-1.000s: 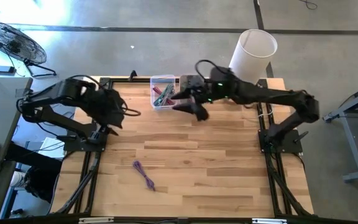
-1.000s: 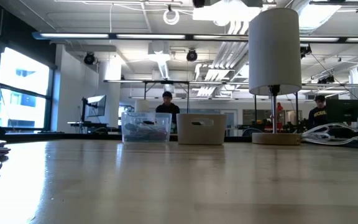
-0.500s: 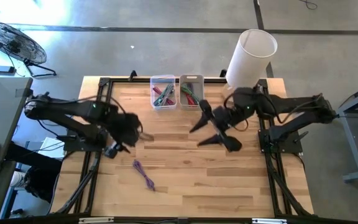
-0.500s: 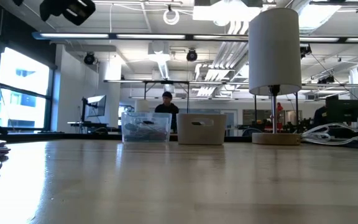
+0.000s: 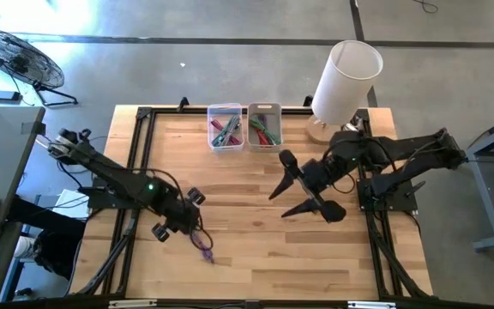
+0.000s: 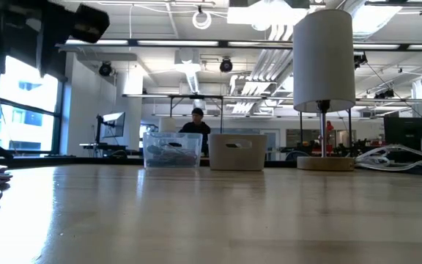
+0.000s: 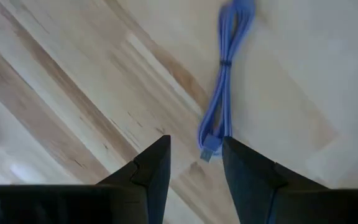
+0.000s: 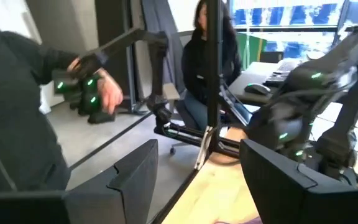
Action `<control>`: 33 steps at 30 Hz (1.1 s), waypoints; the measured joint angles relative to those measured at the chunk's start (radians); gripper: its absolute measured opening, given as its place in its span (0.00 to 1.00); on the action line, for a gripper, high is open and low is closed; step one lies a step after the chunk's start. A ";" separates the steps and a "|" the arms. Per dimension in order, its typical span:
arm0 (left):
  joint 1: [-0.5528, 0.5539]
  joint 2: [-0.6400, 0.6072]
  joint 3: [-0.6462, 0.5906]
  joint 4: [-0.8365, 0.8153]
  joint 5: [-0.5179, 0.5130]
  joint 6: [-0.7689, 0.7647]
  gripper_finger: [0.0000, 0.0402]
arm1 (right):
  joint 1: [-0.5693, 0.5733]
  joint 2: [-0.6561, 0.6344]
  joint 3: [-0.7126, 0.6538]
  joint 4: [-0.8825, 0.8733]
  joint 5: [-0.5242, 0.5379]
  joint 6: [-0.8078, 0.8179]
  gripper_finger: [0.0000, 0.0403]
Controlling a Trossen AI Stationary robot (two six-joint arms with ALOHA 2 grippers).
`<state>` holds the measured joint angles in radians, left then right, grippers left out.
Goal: Pick & Place USB Port
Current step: Put the violet charger cable into the gray bin
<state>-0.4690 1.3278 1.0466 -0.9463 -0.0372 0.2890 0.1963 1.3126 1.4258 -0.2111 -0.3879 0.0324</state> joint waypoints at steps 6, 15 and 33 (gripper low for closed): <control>-0.009 0.131 -0.003 0.019 -0.045 -0.078 0.35 | 0.004 -0.021 0.000 0.007 0.031 0.032 0.54; -0.010 0.251 -0.003 0.147 0.054 -0.114 0.35 | 0.049 -0.035 0.000 0.018 0.039 0.063 0.54; -0.085 0.296 -0.002 0.196 0.074 -0.140 0.35 | 0.082 -0.038 0.000 -0.020 0.038 0.046 0.54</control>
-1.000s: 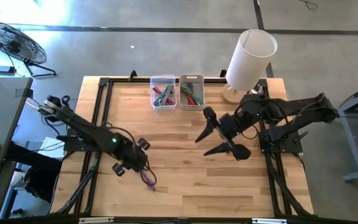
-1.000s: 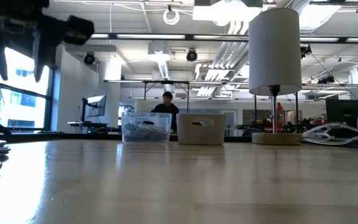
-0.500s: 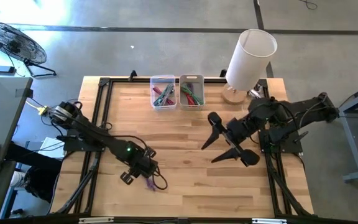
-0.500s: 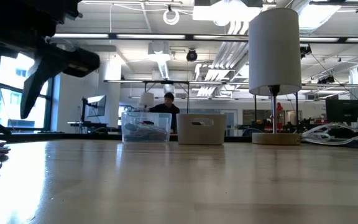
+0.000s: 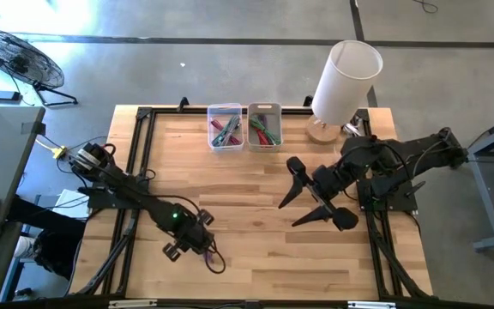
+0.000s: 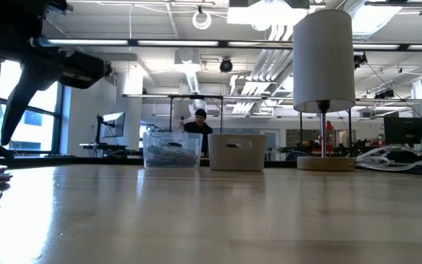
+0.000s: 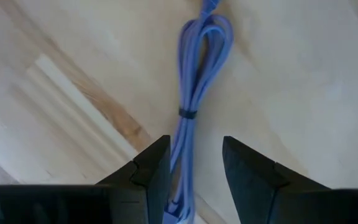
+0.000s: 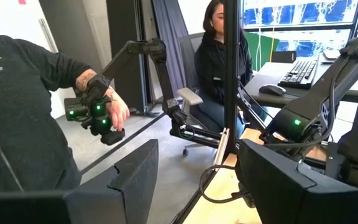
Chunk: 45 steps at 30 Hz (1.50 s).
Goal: Pick & Place USB Port
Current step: Put the violet charger cable into the gray bin
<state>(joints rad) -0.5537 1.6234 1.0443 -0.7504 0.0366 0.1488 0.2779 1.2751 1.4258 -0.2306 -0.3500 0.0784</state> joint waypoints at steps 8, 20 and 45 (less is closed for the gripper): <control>0.003 0.048 0.000 0.001 0.003 -0.024 0.35 | 0.000 0.000 0.000 -0.008 -0.001 0.008 0.54; 0.003 0.177 0.005 0.056 -0.006 -0.045 0.35 | 0.036 0.000 0.000 -0.013 0.000 0.001 0.53; 0.055 -0.057 0.120 0.049 -0.312 -0.287 0.04 | 0.113 -0.100 0.000 -0.032 0.129 -0.138 0.53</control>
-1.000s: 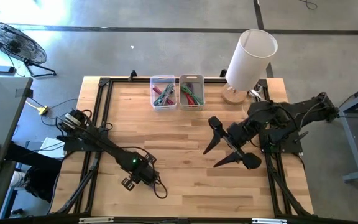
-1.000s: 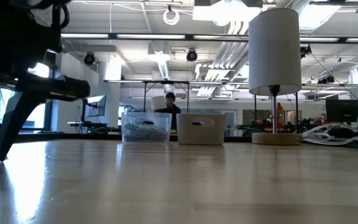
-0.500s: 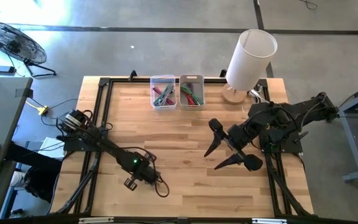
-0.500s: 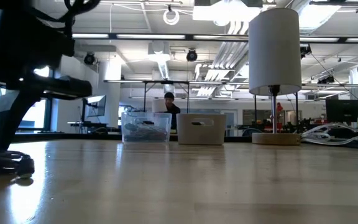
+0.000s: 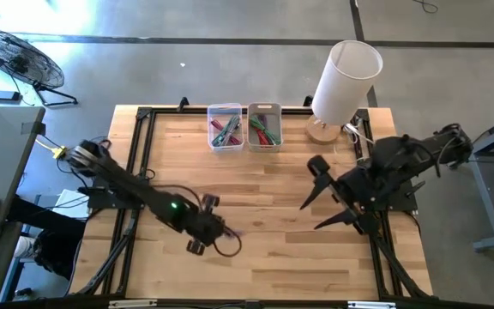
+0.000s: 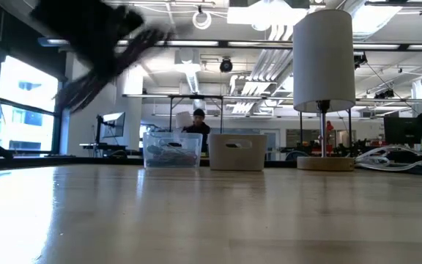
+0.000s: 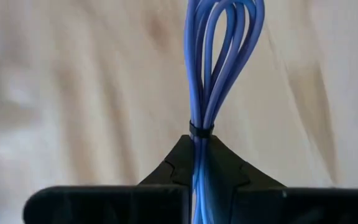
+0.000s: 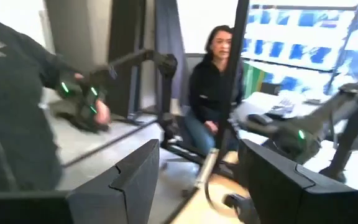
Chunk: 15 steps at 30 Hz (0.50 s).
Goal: Pick & Place USB Port
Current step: Put the violet charger cable into the gray bin
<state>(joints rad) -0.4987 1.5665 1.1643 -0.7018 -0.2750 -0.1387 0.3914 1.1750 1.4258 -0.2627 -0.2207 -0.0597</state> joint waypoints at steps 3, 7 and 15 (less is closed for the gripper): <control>0.010 -0.110 0.046 0.052 -0.153 0.019 0.04 | 0.026 -0.013 0.000 -0.027 0.089 -0.075 0.53; 0.015 -0.251 0.052 0.198 -0.330 0.108 0.04 | 0.067 -0.010 0.000 -0.051 0.234 -0.217 0.53; 0.015 -0.402 0.052 0.586 -0.428 0.447 0.03 | 0.096 0.031 0.000 -0.020 0.530 -0.393 0.53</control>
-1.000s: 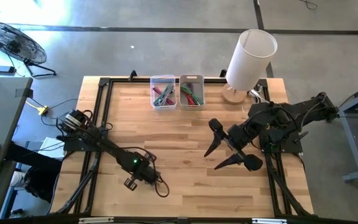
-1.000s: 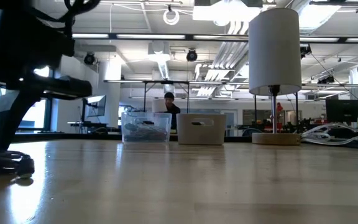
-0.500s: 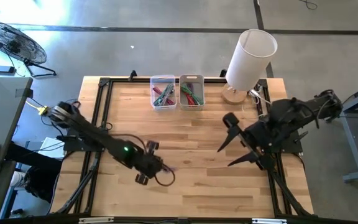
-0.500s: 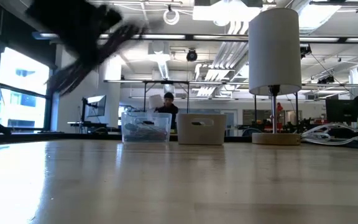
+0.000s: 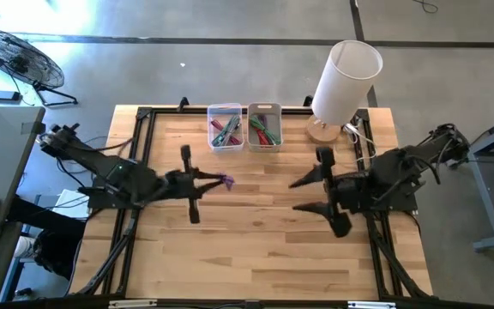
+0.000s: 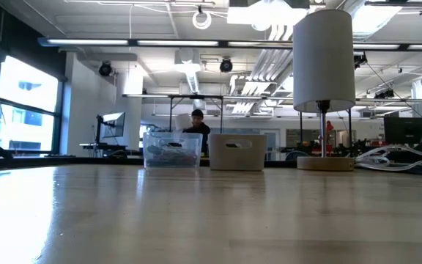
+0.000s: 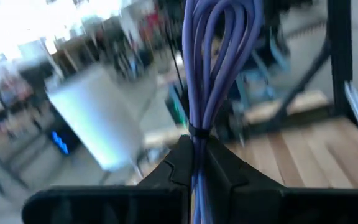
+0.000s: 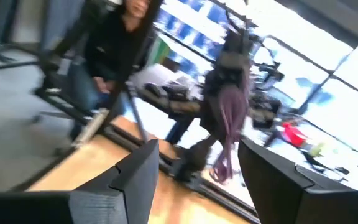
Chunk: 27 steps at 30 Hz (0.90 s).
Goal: Pick & Place USB Port
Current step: Put the violet charger cable into the gray bin
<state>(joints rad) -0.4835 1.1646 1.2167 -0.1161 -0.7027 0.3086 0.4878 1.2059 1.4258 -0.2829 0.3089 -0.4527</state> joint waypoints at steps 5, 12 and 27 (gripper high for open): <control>0.001 -0.003 0.000 0.220 0.068 0.206 0.03 | -0.010 0.033 0.000 0.113 0.078 -0.098 0.52; 0.103 0.010 -0.002 0.301 0.287 0.200 0.03 | -0.049 0.075 0.000 0.260 0.027 -0.181 0.53; 0.288 0.114 -0.001 0.401 0.592 0.102 0.03 | -0.139 0.103 0.000 0.278 -0.039 -0.099 0.53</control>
<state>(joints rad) -0.1953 1.2784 1.2156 0.2852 -0.1111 0.4101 0.3485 1.3090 1.4258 -0.0047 0.2699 -0.5515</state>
